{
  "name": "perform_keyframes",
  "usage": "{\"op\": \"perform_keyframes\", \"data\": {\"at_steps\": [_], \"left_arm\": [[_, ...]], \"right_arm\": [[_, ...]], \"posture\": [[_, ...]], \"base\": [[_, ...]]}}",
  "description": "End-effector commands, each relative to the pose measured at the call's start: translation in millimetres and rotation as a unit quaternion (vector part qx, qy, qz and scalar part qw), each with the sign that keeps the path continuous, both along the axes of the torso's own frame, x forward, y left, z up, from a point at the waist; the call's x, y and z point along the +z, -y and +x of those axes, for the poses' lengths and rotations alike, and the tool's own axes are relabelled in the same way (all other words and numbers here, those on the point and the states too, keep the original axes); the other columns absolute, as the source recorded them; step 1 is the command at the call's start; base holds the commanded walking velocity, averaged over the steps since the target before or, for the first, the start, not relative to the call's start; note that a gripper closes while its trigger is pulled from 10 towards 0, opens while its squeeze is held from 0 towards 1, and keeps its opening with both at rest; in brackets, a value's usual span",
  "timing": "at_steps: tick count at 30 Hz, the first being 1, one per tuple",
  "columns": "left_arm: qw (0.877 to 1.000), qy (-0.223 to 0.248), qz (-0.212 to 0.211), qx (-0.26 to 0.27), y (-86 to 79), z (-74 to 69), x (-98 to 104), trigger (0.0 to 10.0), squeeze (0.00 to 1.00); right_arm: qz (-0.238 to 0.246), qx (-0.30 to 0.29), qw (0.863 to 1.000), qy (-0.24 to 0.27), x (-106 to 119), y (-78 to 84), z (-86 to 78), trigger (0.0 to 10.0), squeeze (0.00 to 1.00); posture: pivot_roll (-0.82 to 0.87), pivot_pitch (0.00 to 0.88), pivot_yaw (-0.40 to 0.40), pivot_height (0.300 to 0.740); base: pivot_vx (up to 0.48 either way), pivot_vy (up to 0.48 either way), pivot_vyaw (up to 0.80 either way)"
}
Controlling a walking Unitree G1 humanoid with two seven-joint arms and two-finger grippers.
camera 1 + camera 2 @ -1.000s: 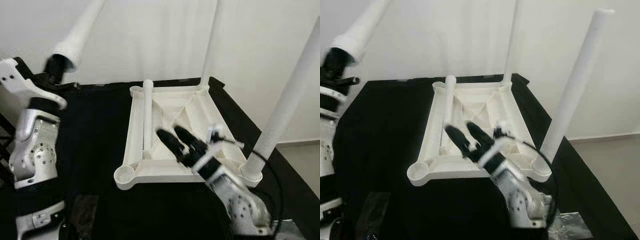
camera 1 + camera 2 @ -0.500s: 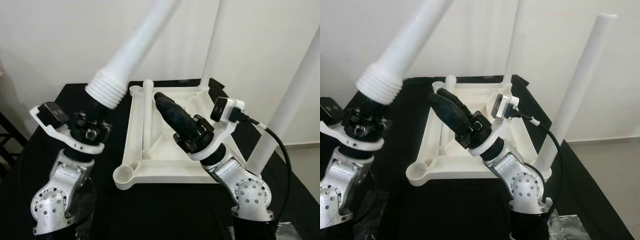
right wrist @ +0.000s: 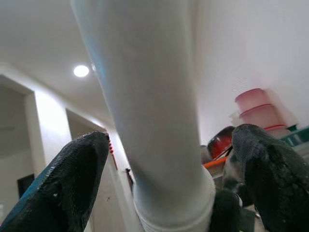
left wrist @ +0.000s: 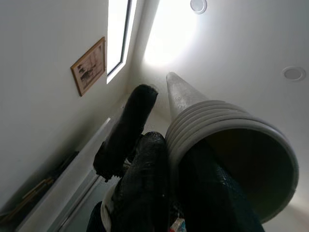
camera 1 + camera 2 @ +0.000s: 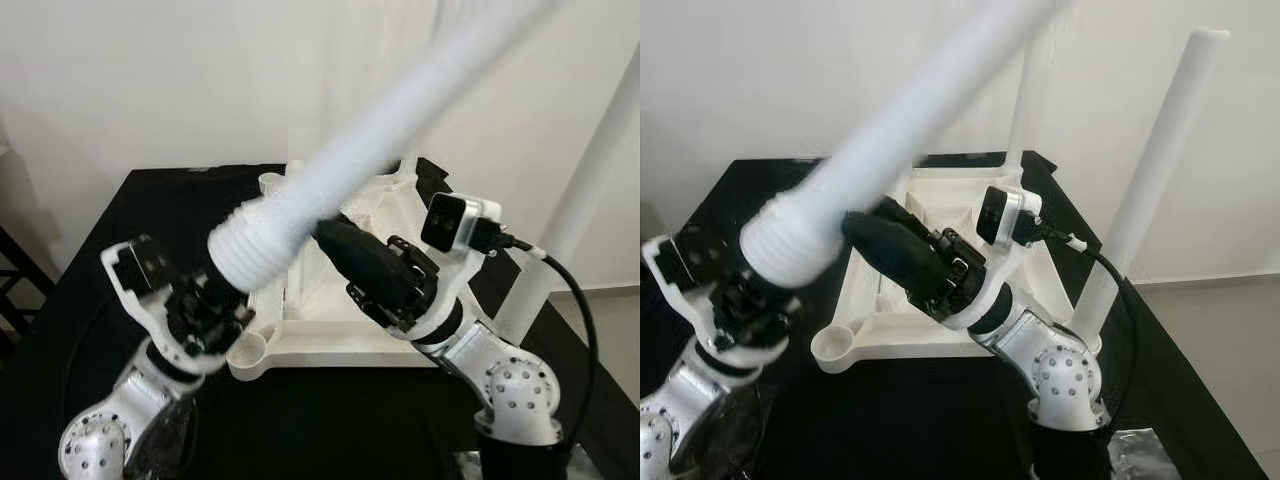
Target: Building children table
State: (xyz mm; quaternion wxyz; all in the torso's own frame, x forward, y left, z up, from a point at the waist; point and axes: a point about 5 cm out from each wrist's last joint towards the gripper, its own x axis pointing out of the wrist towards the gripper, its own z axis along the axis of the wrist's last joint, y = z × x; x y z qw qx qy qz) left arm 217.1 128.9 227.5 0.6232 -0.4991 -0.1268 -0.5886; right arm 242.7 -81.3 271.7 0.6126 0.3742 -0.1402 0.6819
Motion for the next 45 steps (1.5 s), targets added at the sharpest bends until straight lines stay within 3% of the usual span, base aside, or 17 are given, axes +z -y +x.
{"op": "perform_keyframes", "data": {"at_steps": [1, 10, 19, 20, 21, 22, 41, 42, 44, 45], "left_arm": [[1.0, 0.001, 0.012, -0.015, 0.3, -3.3, -4, 10.0, 0.0], [0.999, -0.021, 0.028, -0.033, 2.7, -7.7, -16, 10.0, 0.0], [0.997, -0.034, 0.033, -0.059, 25.5, -9.1, -21, 10.0, 0.0], [0.997, -0.032, 0.031, -0.063, 29.9, -9.0, -20, 10.0, 0.0], [0.997, -0.032, 0.031, -0.063, 29.9, -9.0, -20, 10.0, 0.0], [0.997, -0.03, 0.024, -0.065, 35.2, -7.7, -17, 10.0, 0.0], [0.996, -0.03, 0.024, -0.078, 39.1, -11.1, -19, 10.0, 0.0], [0.996, -0.03, 0.029, -0.076, 38.5, -10.8, -21, 10.0, 0.45], [0.996, -0.031, 0.033, -0.074, 38.0, -10.7, -21, 10.0, 0.45], [0.996, -0.032, 0.034, -0.074, 37.2, -10.6, -22, 10.0, 1.0]], "right_arm": [[-0.002, 0.022, 1.0, 0.016, 4, -2.4, -2.9, 10.0, 0.0], [-0.007, 0.023, 0.999, 0.028, 7, -1.5, -1.1, 10.0, 0.0], [-0.005, 0.025, 0.999, 0.035, 8, -9.1, 2.2, 10.0, 0.0], [-0.002, 0.027, 0.999, 0.036, 9, -11.2, 3.0, 6.4, 0.0], [-0.002, 0.027, 0.999, 0.036, 9, -11.2, 3.0, 6.4, 0.0], [0.001, 0.03, 0.999, 0.038, 10, -14.9, 4.9, 0.0, 0.0], [0.035, 0.025, 0.998, 0.047, 20, -16.3, 12.0, 0.0, 0.0], [0.037, 0.025, 0.998, 0.049, 20, -16.3, 12.2, 0.0, 0.0], [0.037, 0.024, 0.998, 0.049, 21, -16.3, 12.3, 0.0, 0.0], [0.038, 0.023, 0.998, 0.05, 21, -16.2, 12.4, 0.0, 0.0]], "posture": [[0.0, 0.0, -0.021, 0.74], [0.0, 0.0, -0.019, 0.74], [0.0, 0.0, -0.016, 0.74], [0.01, 0.0, -0.019, 0.74], [0.01, 0.0, -0.019, 0.74], [0.01, 0.0, -0.02, 0.74], [0.01, 0.0, -0.011, 0.74], [0.01, 0.0, -0.011, 0.74], [0.01, 0.0, -0.011, 0.74], [0.01, 0.0, -0.011, 0.74]], "base": [[0.0, 0.0, 0.0], [0.0, 0.0, 0.0], [0.0, 0.0, 0.0], [0.0, 0.0, 0.0], [0.0, 0.0, 0.0], [0.0, 0.0, 0.0], [0.0, 0.0, 0.0], [0.0, 0.0, 0.0], [0.0, 0.0, 0.0], [0.0, 0.0, 0.0]]}}
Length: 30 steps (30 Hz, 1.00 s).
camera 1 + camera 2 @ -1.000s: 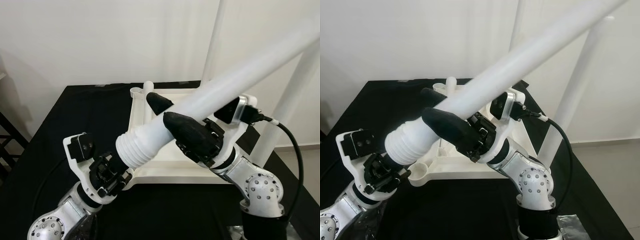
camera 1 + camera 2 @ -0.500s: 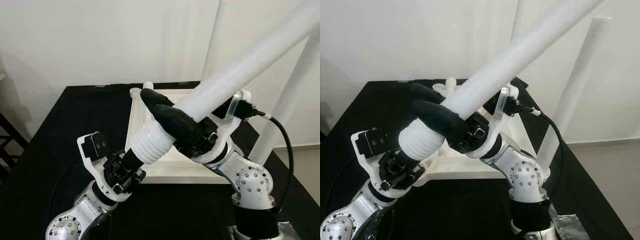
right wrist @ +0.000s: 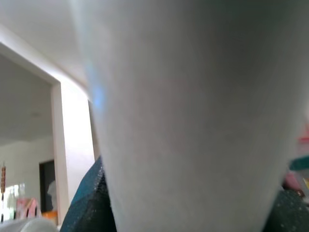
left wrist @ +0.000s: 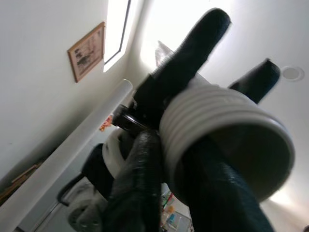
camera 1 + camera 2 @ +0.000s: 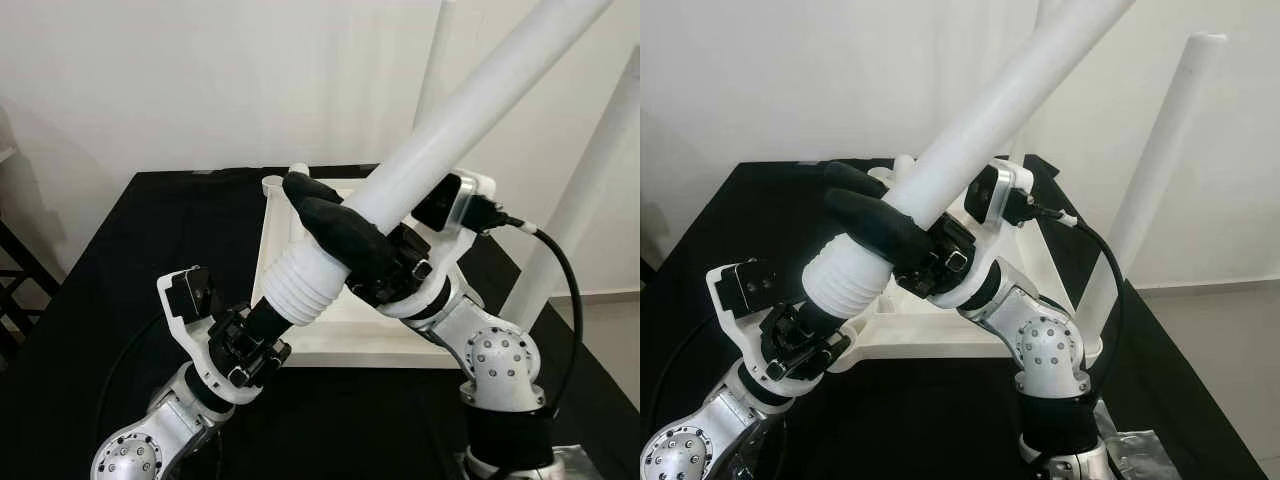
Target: Building children table
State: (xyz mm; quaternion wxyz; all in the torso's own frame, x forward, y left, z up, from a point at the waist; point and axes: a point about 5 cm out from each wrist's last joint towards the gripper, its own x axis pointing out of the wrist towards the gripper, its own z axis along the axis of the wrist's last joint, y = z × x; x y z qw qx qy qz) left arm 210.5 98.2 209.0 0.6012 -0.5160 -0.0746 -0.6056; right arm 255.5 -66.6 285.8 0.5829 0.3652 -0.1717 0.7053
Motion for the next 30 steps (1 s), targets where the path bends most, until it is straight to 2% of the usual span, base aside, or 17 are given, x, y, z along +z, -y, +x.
{"op": "perform_keyframes", "data": {"at_steps": [1, 9, 10, 11, 15, 17, 20, 21, 22, 23, 24, 25, 26, 27, 28, 29, 30], "left_arm": [[0.999, 0.0, 0.022, -0.023, 6.5, -4.0, -4, 10.0, 1.0], [0.998, 0.001, 0.058, -0.013, -9.8, -7.8, -13, 10.0, 1.0], [0.997, -0.009, 0.08, 0.004, -21.6, -8.7, -20, 10.0, 1.0], [0.996, -0.013, 0.088, 0.011, -25.4, -9.0, -23, 10.0, 1.0], [0.994, -0.018, 0.101, 0.029, -32.5, -8.7, -27, 10.0, 1.0], [0.99, -0.03, 0.123, 0.061, -42.5, -5.4, -35, 10.0, 1.0], [0.987, -0.035, 0.137, 0.08, -47.6, -3.4, -40, 10.0, 1.0], [0.98, -0.044, 0.159, 0.109, -53.6, 0.8, -46, 10.0, 1.0], [0.968, -0.061, 0.19, 0.155, -59.2, 9.1, -52, 10.0, 1.0], [0.968, -0.061, 0.19, 0.155, -59.2, 9.1, -52, 10.0, 1.0], [0.952, -0.082, 0.219, 0.195, -63.3, 17.7, -57, 10.0, 0.99], [0.952, -0.082, 0.219, 0.195, -63.3, 17.7, -57, 10.0, 0.99], [0.923, -0.11, 0.262, 0.259, -69.1, 31.6, -64, 10.0, 0.0], [0.883, -0.133, 0.309, 0.327, -75.4, 46.5, -69, 10.0, 0.0], [0.883, -0.133, 0.309, 0.327, -75.4, 46.5, -69, 10.0, 0.0], [0.854, -0.144, 0.337, 0.368, -79.6, 55.2, -72, 10.0, 0.0], [0.854, -0.144, 0.337, 0.368, -79.6, 55.2, -72, 10.0, 0.0]], "right_arm": [[0.015, 0.002, 1.0, 0.011, 7, -1.5, -0.4, 0.0, 0.0], [0.021, -0.007, 1.0, 0.011, 10, 1.3, 1.6, 0.0, 0.0], [0.024, -0.012, 1.0, 0.012, 11, 4.0, 3.5, 0.0, 0.0], [0.024, -0.014, 1.0, 0.012, 12, 4.9, 4.1, 0.0, 0.0], [0.024, -0.017, 0.999, 0.013, 13, 6.2, 5.2, 0.0, 0.0], [0.014, -0.04, 0.999, 0.009, 12, 7.1, 10.4, 0.0, 0.0], [0.004, -0.06, 0.998, 0.004, 11, 7.3, 14.7, 0.0, 0.0], [-0.012, -0.091, 0.996, -0.005, 9, 7.3, 21.6, 0.0, 0.0], [-0.036, -0.131, 0.991, -0.019, 5, 7.3, 30.4, 0.2, 0.0], [-0.036, -0.131, 0.991, -0.019, 5, 7.3, 30.4, 0.2, 0.0], [-0.06, -0.167, 0.984, -0.026, 1, 7.2, 37.6, 2.0, 0.0], [-0.06, -0.167, 0.984, -0.026, 1, 7.2, 37.6, 2.0, 0.0], [-0.098, -0.208, 0.973, -0.034, -6, 6.1, 46.6, 10.0, 0.0], [-0.145, -0.249, 0.957, -0.034, -16, 4.3, 54.4, 10.0, 0.0], [-0.145, -0.249, 0.957, -0.034, -16, 4.3, 54.4, 10.0, 0.0], [-0.175, -0.272, 0.946, -0.031, -23, 3.3, 58.7, 10.0, 0.0], [-0.175, -0.272, 0.946, -0.031, -23, 3.3, 58.7, 10.0, 0.0]], "posture": [[0.01, 0.0, -0.011, 0.74], [0.01, 0.0, -0.008, 0.74], [0.01, 0.0, -0.01, 0.74], [0.01, 0.0, -0.011, 0.74], [0.01, 0.0, -0.012, 0.74], [0.01, 0.0, -0.017, 0.74], [0.01, 0.0, -0.018, 0.74], [0.01, 0.0, -0.022, 0.74], [0.02, 0.0, -0.025, 0.74], [0.02, 0.0, -0.025, 0.74], [0.02, 0.0, -0.025, 0.74], [0.02, 0.0, -0.025, 0.74], [0.02, 0.0, -0.028, 0.74], [0.02, 0.0, -0.027, 0.74], [0.02, 0.0, -0.027, 0.74], [0.02, 0.0, -0.027, 0.74], [0.02, 0.0, -0.027, 0.74]], "base": [[0.0, 0.0, 0.0], [0.0, 0.0, 0.0], [0.0, 0.0, 0.0], [0.0, 0.0, 0.0], [0.0, 0.0, 0.0], [0.0, 0.0, 0.0], [0.0, 0.0, 0.0], [0.0, 0.0, 0.0], [0.0, 0.0, 0.0], [0.0, 0.0, 0.0], [0.0, 0.0, 0.0], [0.0, 0.0, 0.0], [0.0, 0.0, 0.0], [0.0, 0.0, 0.0], [0.0, 0.0, 0.0], [0.0, 0.0, 0.0], [0.0, 0.0, 0.0]]}}
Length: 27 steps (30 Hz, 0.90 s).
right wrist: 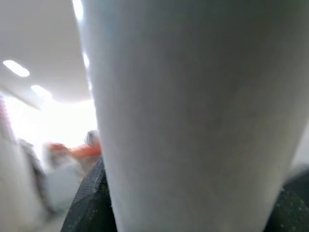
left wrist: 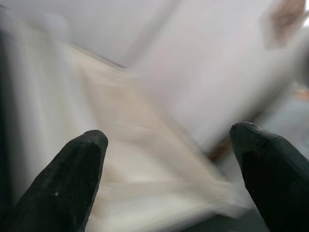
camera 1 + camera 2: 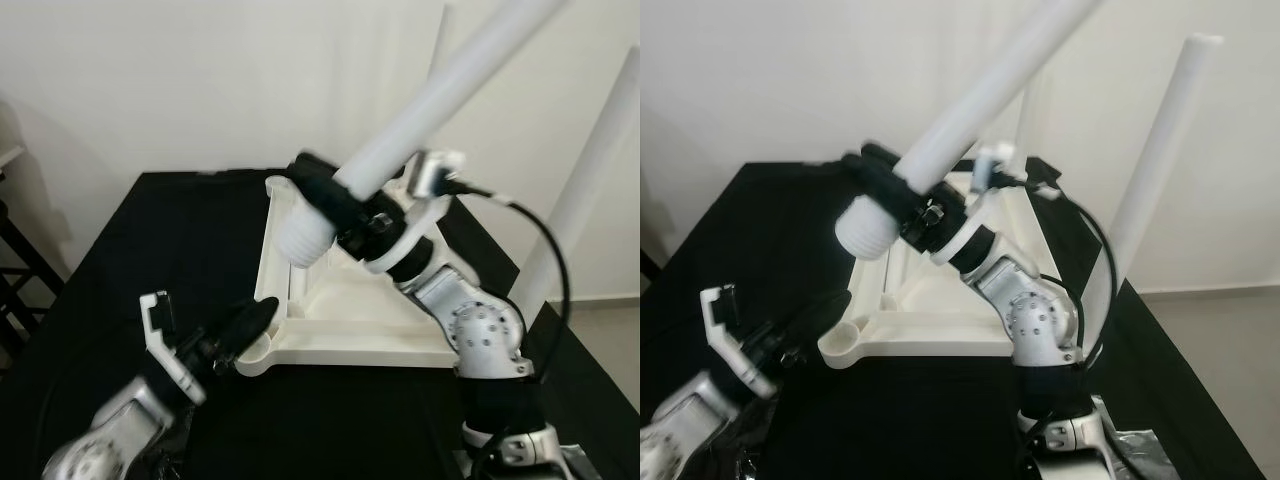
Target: Building children table
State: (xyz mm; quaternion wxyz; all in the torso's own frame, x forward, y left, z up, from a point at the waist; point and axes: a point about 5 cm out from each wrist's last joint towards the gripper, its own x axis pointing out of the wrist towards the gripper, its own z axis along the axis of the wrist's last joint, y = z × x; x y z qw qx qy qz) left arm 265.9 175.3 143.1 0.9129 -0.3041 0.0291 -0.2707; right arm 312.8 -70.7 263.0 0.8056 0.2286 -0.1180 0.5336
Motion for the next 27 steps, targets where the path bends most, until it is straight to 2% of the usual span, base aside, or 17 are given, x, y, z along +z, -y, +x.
{"op": "perform_keyframes", "data": {"at_steps": [1, 2, 3, 5, 7, 8, 10, 11, 12, 14, 15, 17, 18, 22, 27], "left_arm": [[0.997, -0.012, 0.043, 0.07, -6.4, 8.6, -5, 10.0, 0.0], [0.993, -0.01, 0.058, 0.1, -7.6, 14.3, -3, 10.0, 0.0], [0.993, -0.01, 0.058, 0.1, -7.6, 14.3, -3, 10.0, 0.0], [0.987, 0.002, 0.105, 0.123, -2.9, 20.8, 2, 10.0, 0.0], [0.987, 0.002, 0.105, 0.123, -2.9, 20.8, 2, 10.0, 0.0], [0.982, 0.014, 0.14, 0.128, 3.2, 22.9, 5, 10.0, 0.0], [0.963, 0.033, 0.21, 0.163, 8.7, 25.2, 10, 10.0, 0.0], [0.957, 0.038, 0.225, 0.177, 8.9, 25.2, 12, 10.0, 0.0], [0.957, 0.038, 0.225, 0.177, 8.9, 25.2, 12, 10.0, 0.0], [0.941, 0.046, 0.264, 0.205, 4.3, 23.6, 15, 10.0, 0.0], [0.941, 0.046, 0.264, 0.205, 4.3, 23.6, 15, 10.0, 0.0], [0.92, 0.055, 0.305, 0.24, -1.6, 19.1, 15, 10.0, 0.0], [0.913, 0.057, 0.317, 0.251, -3.6, 17.0, 14, 10.0, 0.0], [0.905, 0.059, 0.329, 0.263, -6.1, 11.5, 15, 10.0, 0.0], [0.887, 0.071, 0.364, 0.276, -10.0, 3.9, 18, 10.0, 0.0]], "right_arm": [[-0.046, -0.033, 0.998, 0.004, -9, -2.2, 4.7, 10.0, 0.0], [-0.08, -0.05, 0.996, 0.002, -17, -3.7, 6.5, 10.0, 0.0], [-0.08, -0.05, 0.996, 0.002, -17, -3.7, 6.5, 10.0, 0.0], [-0.142, -0.074, 0.987, 0.009, -32, -5.8, 8.0, 10.0, 0.0], [-0.142, -0.074, 0.987, 0.009, -32, -5.8, 8.0, 10.0, 0.0], [-0.166, -0.077, 0.983, 0.014, -39, -6.9, 6.8, 10.0, 0.0], [-0.188, -0.07, 0.98, 0.016, -47, -7.2, 2.7, 10.0, 0.0], [-0.191, -0.068, 0.979, 0.017, -49, -6.9, 1.4, 10.0, 0.0], [-0.191, -0.068, 0.979, 0.017, -49, -6.9, 1.4, 10.0, 0.0], [-0.184, -0.052, 0.981, 0.02, -47, -3.5, 0.0, 10.0, 0.0], [-0.184, -0.052, 0.981, 0.02, -47, -3.5, 0.0, 10.0, 0.0], [-0.184, -0.031, 0.982, 0.04, -43, -3.3, -2.6, 10.0, 0.0], [-0.184, -0.025, 0.981, 0.047, -41, -3.6, -2.7, 10.0, 0.0], [-0.182, -0.016, 0.981, 0.058, -38, -4.5, -3.6, 10.0, 0.0], [-0.18, 0.005, 0.981, 0.078, -32, -7.7, -1.9, 10.0, 0.0]], "posture": [[0.02, 0.0, -0.027, 0.74], [0.02, 0.0, -0.028, 0.74], [0.02, 0.0, -0.028, 0.74], [0.01, 0.0, -0.028, 0.74], [0.01, 0.0, -0.028, 0.74], [0.01, 0.0, -0.031, 0.74], [0.02, 0.026, -0.038, 0.74], [0.02, 0.026, -0.038, 0.74], [0.02, 0.026, -0.038, 0.74], [0.03, 0.049, -0.044, 0.74], [0.03, 0.049, -0.044, 0.74], [0.04, 0.104, -0.052, 0.74], [0.04, 0.104, -0.052, 0.74], [0.05, 0.128, -0.05, 0.74], [0.07, 0.17, -0.042, 0.74]], "base": [[0.0, 0.0, 0.0], [0.0, 0.0, 0.0], [0.0, 0.0, 0.0], [0.0, 0.0, 0.0], [0.0, 0.0, 0.0], [0.0, 0.0, 0.0], [0.0, 0.0, 0.0], [0.0, 0.0, 0.0], [0.0, 0.0, 0.0], [0.0, 0.0, 0.4], [0.0, 0.0, 0.79], [0.0, 0.0, 0.79], [0.0, 0.0, 0.79], [0.0, 0.0, 0.79], [0.0, 0.0, 0.79]]}}
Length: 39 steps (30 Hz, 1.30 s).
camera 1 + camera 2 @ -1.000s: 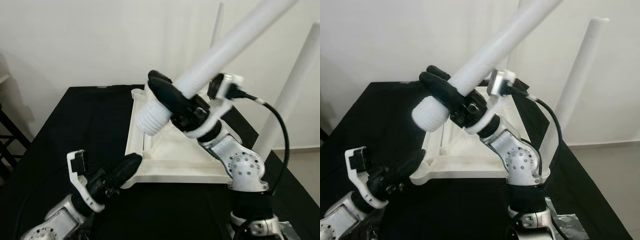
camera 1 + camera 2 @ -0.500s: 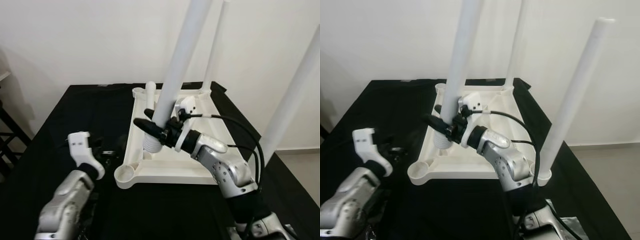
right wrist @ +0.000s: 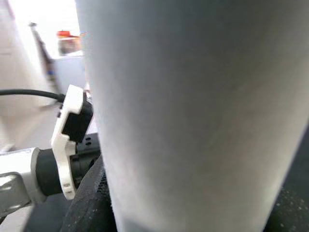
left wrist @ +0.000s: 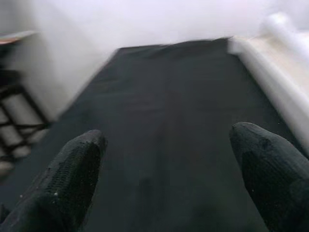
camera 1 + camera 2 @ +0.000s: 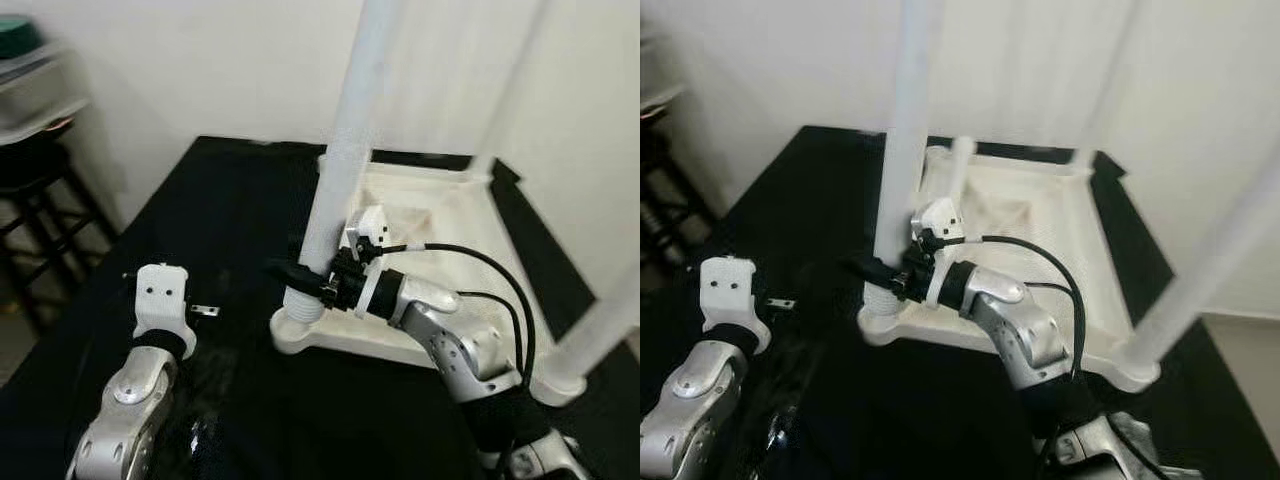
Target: Building children table
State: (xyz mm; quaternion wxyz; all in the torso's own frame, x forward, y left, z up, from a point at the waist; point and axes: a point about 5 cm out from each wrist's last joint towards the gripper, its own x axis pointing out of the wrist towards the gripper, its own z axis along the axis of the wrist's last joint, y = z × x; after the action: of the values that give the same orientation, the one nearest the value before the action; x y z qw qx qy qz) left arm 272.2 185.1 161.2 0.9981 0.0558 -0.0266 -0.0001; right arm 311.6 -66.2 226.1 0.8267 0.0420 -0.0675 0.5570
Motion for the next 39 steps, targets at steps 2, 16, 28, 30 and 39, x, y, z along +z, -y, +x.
{"op": "perform_keyframes", "data": {"at_steps": [2, 16, 28, 30, 39], "left_arm": [[1.0, -0.002, 0.024, 0.005, -0.5, -3.9, 1, 10.0, 0.0], [0.998, -0.019, 0.046, -0.029, 12.3, -9.5, -4, 10.0, 0.0], [0.995, -0.024, 0.062, -0.069, 20.1, -9.9, -7, 10.0, 0.0], [0.995, -0.024, 0.062, -0.071, 20.5, -9.9, -7, 10.0, 0.0], [0.993, -0.025, 0.06, -0.094, 24.1, -10.0, -7, 10.0, 0.0]], "right_arm": [[0.002, 0.014, 1.0, 0.019, 6, -4.3, 0.5, 10.0, 0.0], [-0.007, -0.029, 0.999, 0.034, 7, -1.0, 12.4, 10.0, 0.0], [-0.034, 0.029, 0.998, 0.045, 7, 23.1, 11.6, 10.0, 0.0], [-0.04, 0.035, 0.998, 0.046, 7, 25.2, 11.0, 10.0, 0.0], [-0.1, 0.0, 0.993, 0.06, 8, 60.1, 23.8, 10.0, 0.0]], "posture": [[0.07, 0.182, -0.039, 0.74], [0.07, 0.188, -0.024, 0.74], [0.07, 0.171, -0.01, 0.74], [0.07, 0.171, -0.01, 0.74], [0.06, 0.178, -0.015, 0.74]], "base": [[0.0, 0.0, 0.79], [0.0, 0.206, 0.11], [0.0, 0.0, 0.0], [0.0, 0.0, 0.0], [0.0, 0.0, 0.0]]}}
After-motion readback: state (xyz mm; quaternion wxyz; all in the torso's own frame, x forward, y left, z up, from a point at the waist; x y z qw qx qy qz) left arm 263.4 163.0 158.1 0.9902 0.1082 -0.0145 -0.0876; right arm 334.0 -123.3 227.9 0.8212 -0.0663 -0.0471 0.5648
